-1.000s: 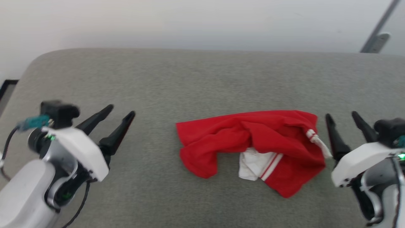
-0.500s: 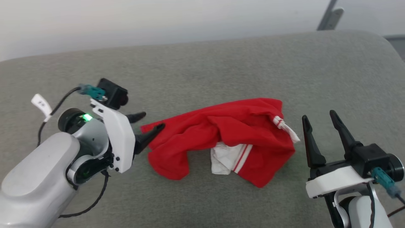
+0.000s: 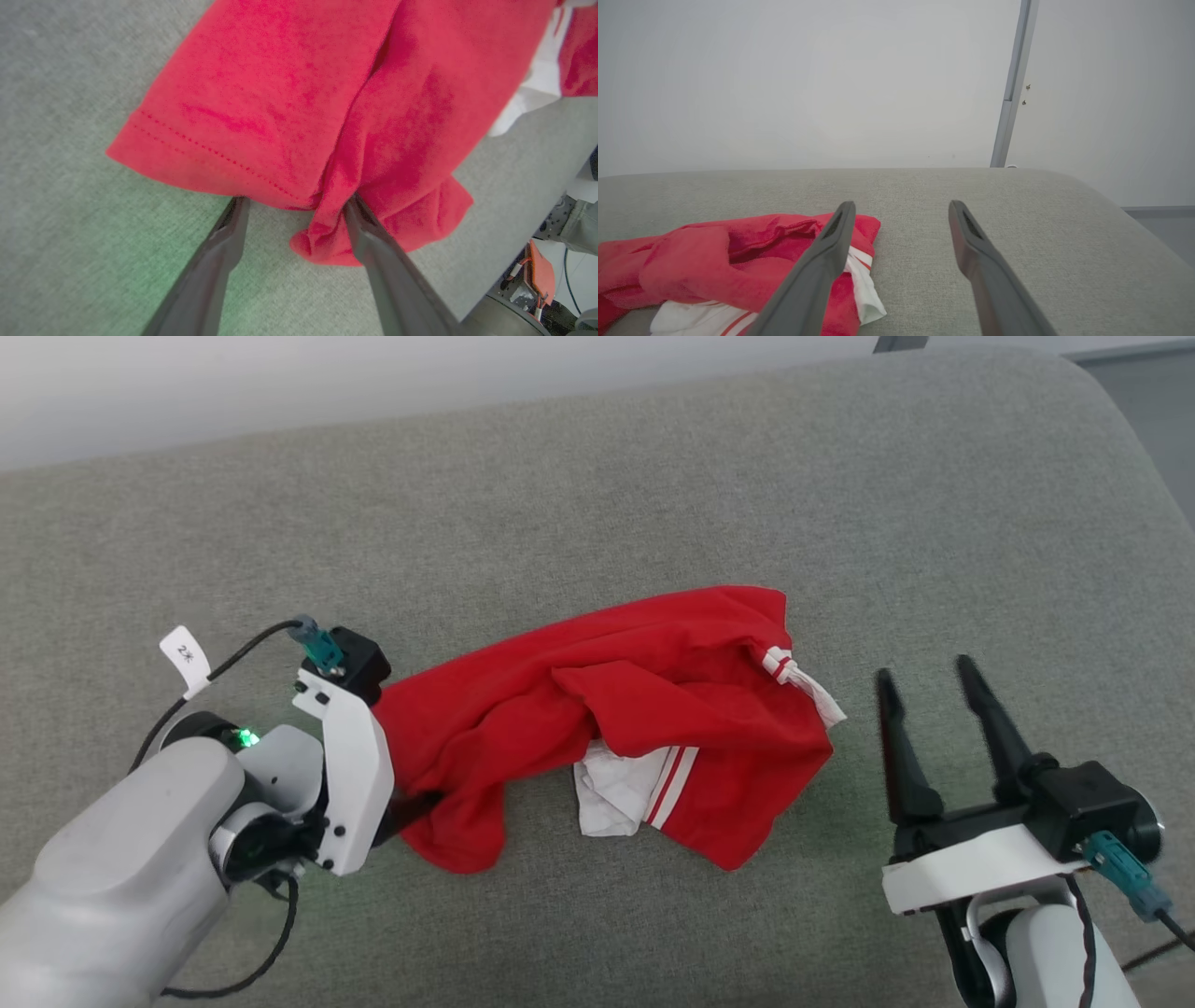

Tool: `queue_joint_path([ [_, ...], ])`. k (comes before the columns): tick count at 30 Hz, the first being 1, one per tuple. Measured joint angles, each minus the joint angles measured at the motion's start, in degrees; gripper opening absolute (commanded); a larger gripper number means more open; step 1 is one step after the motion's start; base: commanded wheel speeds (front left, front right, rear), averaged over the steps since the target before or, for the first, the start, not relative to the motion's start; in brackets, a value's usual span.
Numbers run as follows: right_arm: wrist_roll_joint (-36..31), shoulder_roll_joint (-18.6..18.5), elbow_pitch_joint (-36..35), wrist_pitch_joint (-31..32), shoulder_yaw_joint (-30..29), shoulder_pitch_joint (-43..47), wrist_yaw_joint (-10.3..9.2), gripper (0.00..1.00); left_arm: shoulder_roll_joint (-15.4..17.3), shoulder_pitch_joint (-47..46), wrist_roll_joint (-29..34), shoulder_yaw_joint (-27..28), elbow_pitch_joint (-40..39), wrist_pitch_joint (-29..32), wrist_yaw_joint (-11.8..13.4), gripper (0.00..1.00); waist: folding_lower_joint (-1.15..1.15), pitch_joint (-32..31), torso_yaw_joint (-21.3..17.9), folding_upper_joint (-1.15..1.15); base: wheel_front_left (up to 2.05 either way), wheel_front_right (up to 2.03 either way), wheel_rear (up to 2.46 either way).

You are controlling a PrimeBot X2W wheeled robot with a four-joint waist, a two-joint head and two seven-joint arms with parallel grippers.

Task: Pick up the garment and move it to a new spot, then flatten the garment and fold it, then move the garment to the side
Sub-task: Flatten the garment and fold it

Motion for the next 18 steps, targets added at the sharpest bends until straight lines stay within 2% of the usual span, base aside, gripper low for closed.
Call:
queue_joint_path([
  [1, 0.27, 0.08, 0.13, -0.01, 0.27, -0.27, 0.00, 1.00, -0.37, -0.37, 0.18, -0.09, 1.16, -0.26, -0.03, 1.00, 0.00, 0.26, -0.13, 0.00, 0.00, 0.00, 0.00],
  [2, 0.42, 0.13, 0.21, -0.08, 0.38, -0.48, 0.00, 1.00, -0.64, -0.79, 0.22, -0.24, 2.10, -0.40, -0.20, 0.78, 0.00, 0.46, -0.23, 0.00, 0.00, 0.00, 0.00],
  [3, 0.49, 0.09, 0.25, -0.16, 0.42, -0.49, 0.00, 1.00, -0.81, -1.13, 0.37, -0.24, 2.80, -1.02, -0.24, 0.00, 0.00, 0.62, -0.28, 0.00, 0.00, 0.00, 0.00],
  [9, 0.83, 0.10, -0.01, -0.30, -0.31, -0.52, 0.00, 1.00, 0.97, -2.68, 0.32, -0.33, 5.15, -2.94, -0.25, 0.00, 0.00, 0.81, 0.75, 0.00, 0.00, 0.00, 0.00],
  [14, 0.33, 0.11, -1.01, -0.32, -2.24, -0.36, -0.01, 1.00, 5.91, -4.36, 0.74, 0.80, 5.69, -4.81, -0.24, 0.00, 0.00, 0.57, 2.49, 0.00, 0.00, 0.00, 0.00],
  [18, -0.03, 0.09, -1.23, -0.32, -3.14, -0.18, 0.00, 1.00, 11.10, -5.12, 1.74, 2.19, 6.30, -6.10, -0.16, 0.00, 0.00, 0.40, 3.66, 0.00, 0.00, 0.00, 0.00],
])
